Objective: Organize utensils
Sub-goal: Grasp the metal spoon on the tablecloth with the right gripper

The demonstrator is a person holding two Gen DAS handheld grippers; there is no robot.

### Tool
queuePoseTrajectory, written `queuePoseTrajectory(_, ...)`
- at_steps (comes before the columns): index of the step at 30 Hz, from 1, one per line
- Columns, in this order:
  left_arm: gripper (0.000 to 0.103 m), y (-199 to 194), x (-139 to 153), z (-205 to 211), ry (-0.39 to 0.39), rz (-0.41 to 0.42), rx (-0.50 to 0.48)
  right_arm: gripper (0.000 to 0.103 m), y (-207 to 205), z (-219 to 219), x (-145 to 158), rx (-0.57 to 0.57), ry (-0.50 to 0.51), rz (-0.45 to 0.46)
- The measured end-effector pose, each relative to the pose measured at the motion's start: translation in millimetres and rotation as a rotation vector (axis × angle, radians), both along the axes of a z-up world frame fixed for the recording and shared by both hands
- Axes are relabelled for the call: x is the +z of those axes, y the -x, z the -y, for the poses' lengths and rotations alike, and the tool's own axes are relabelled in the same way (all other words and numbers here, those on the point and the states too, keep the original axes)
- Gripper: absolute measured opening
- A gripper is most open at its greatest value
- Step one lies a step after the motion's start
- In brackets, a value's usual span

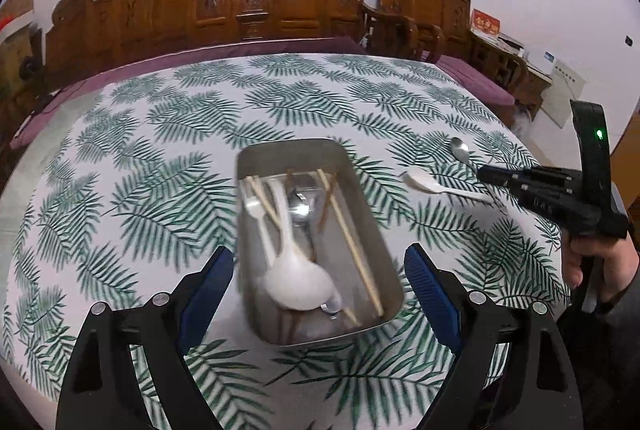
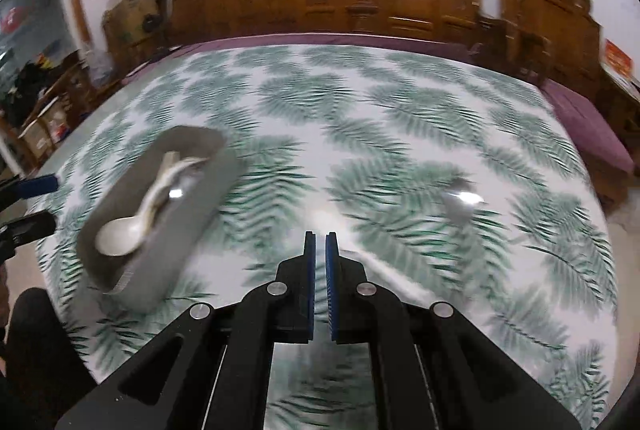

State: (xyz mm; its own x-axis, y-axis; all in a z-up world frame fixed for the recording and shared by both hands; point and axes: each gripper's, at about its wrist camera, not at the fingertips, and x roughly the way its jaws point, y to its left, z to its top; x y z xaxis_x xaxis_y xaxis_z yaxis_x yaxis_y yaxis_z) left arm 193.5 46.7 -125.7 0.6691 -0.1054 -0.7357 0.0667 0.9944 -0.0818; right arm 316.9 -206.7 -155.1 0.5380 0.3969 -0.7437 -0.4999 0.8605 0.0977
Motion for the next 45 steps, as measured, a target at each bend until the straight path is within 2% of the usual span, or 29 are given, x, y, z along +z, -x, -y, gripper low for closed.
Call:
queuePoseTrajectory(5,0.084,-11,-3,22,0.0,-0.006,-0.029,0.008,-22,44,-11,-0.088,0.02,-0.013)
queuePoseTrajectory(7,0.084,-14,-3,29,0.005,-0.008,-0.036,0.015,-29,54,-18,-0.109,0.017,-0.021)
queuePoseTrajectory(9,0.084,-18,-3,37,0.009,-0.008,-0.043,0.017,-35,61,-25,-0.126,0.021,-0.024)
queuePoseTrajectory(23,0.084,-46,-21,92,0.019,-0.046,-0.074,0.018,-73,75,-64,-0.145,0.064,-0.084)
queuePoseTrajectory(30,0.084,-62,-34,116,-0.009,-0.075,-0.075,0.018,-79,66,-68,-0.108,0.097,-0.083)
queuePoseTrajectory(33,0.084,-68,-40,125,-0.014,-0.09,-0.072,0.015,-79,65,-69,-0.1,0.135,-0.064)
queuePoseTrajectory(35,0.084,-73,-45,131,-0.023,-0.099,-0.071,0.008,-81,66,-69,-0.096,0.14,-0.064)
queuePoseTrajectory(36,0.084,-75,-47,134,-0.027,-0.103,-0.071,0.008,-81,69,-68,-0.1,0.147,-0.066)
queuePoseTrajectory(41,0.084,-92,-60,150,-0.029,-0.131,-0.068,0.007,-83,83,-65,-0.131,0.13,-0.08)
queuePoseTrajectory(45,0.084,-106,-68,166,-0.03,-0.145,-0.068,0.007,-84,103,-56,-0.162,0.067,-0.071)
